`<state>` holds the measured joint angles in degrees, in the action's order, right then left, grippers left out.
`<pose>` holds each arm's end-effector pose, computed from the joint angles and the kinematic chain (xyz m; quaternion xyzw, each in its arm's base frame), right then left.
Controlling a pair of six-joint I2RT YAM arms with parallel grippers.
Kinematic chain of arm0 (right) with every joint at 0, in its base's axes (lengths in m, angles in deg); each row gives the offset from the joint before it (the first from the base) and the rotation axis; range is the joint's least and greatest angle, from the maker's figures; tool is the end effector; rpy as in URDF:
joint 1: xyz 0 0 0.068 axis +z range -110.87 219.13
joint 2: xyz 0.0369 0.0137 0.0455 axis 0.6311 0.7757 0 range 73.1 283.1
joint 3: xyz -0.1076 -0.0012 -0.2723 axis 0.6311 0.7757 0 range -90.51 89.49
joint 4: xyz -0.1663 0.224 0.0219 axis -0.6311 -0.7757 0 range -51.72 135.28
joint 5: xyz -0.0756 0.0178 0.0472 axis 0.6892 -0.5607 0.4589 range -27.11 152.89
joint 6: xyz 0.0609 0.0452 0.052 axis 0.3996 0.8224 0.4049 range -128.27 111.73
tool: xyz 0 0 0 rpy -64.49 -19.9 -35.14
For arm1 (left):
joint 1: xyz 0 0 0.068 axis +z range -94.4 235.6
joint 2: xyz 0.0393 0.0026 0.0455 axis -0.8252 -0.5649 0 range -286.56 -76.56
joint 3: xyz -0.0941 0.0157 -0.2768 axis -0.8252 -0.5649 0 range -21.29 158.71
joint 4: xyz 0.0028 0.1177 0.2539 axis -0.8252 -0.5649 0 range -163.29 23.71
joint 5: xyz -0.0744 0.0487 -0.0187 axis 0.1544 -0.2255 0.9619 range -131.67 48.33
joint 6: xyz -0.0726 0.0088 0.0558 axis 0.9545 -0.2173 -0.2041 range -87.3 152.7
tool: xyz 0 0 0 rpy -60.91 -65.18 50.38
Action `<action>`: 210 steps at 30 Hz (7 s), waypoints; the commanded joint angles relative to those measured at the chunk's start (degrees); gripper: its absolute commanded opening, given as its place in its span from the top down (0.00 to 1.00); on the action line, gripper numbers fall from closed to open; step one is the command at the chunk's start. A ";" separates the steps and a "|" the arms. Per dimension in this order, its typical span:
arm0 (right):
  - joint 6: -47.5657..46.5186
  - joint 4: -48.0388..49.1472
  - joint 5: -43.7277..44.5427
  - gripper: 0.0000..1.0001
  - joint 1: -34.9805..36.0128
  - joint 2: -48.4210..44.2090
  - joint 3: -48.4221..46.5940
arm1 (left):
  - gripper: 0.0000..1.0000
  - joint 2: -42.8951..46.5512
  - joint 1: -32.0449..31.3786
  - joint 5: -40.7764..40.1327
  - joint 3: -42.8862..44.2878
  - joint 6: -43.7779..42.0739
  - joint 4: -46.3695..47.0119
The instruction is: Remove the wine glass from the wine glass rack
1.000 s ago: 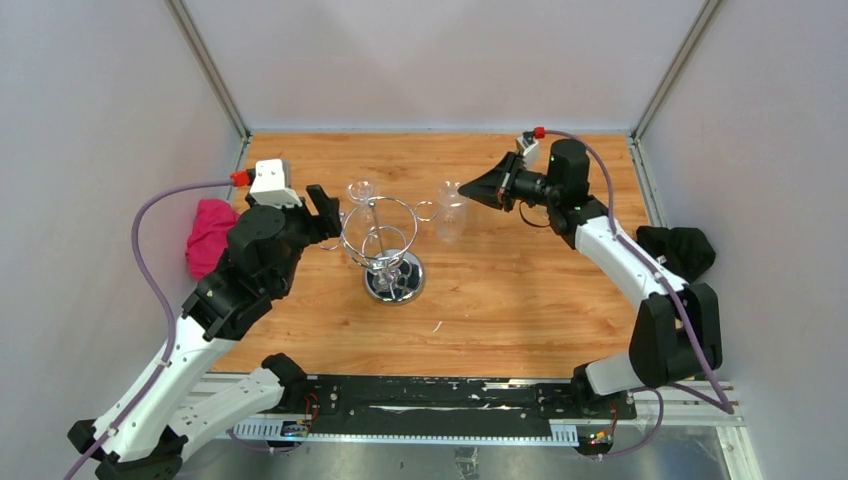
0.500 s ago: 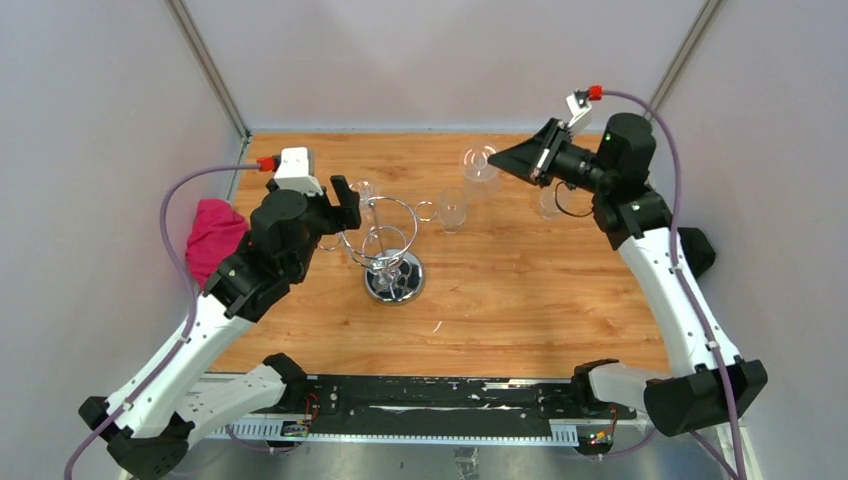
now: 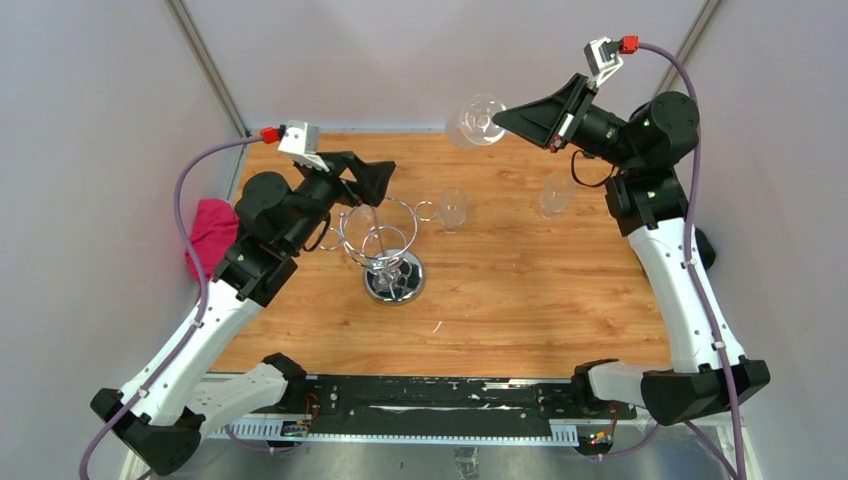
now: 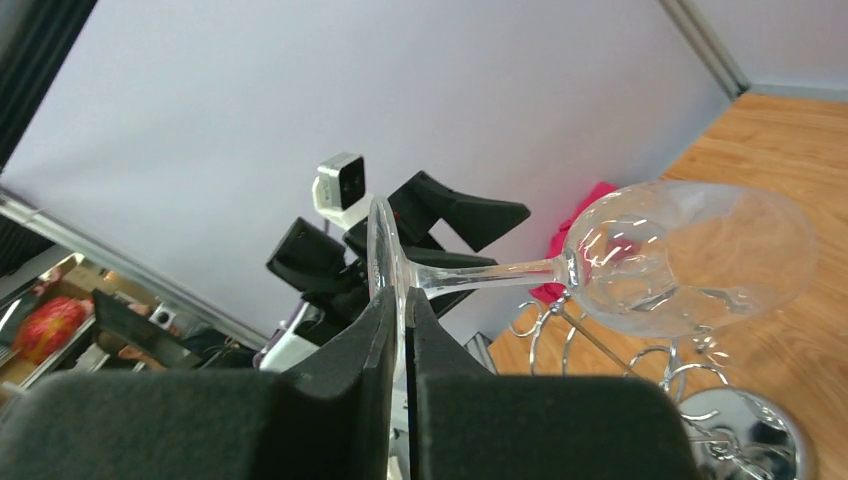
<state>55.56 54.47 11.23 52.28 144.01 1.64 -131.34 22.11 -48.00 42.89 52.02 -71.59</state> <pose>0.2530 0.1256 0.5720 -0.1304 0.5886 0.6557 0.4545 0.2242 -0.1374 0.4595 0.0439 0.6801 -0.2913 0.6713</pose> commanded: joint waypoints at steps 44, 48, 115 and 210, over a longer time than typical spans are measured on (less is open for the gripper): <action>43.76 66.50 -3.09 1.00 8.22 18.96 -0.21 | 0.10 -27.98 27.65 57.76 -8.88 65.54 96.41; 44.33 68.08 -2.79 1.00 9.97 19.83 0.73 | 0.10 -28.19 27.64 57.23 -8.86 65.81 96.49; 51.73 82.28 -1.09 0.37 18.38 32.45 3.98 | 1.00 -8.07 27.07 46.11 -16.92 69.22 96.28; 48.69 82.28 0.37 0.02 -0.75 26.86 25.45 | 1.00 -52.20 40.22 15.86 34.17 -6.19 -44.87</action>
<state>105.64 133.06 12.94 52.48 170.26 26.58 -181.85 61.65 -33.46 77.40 45.55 -118.67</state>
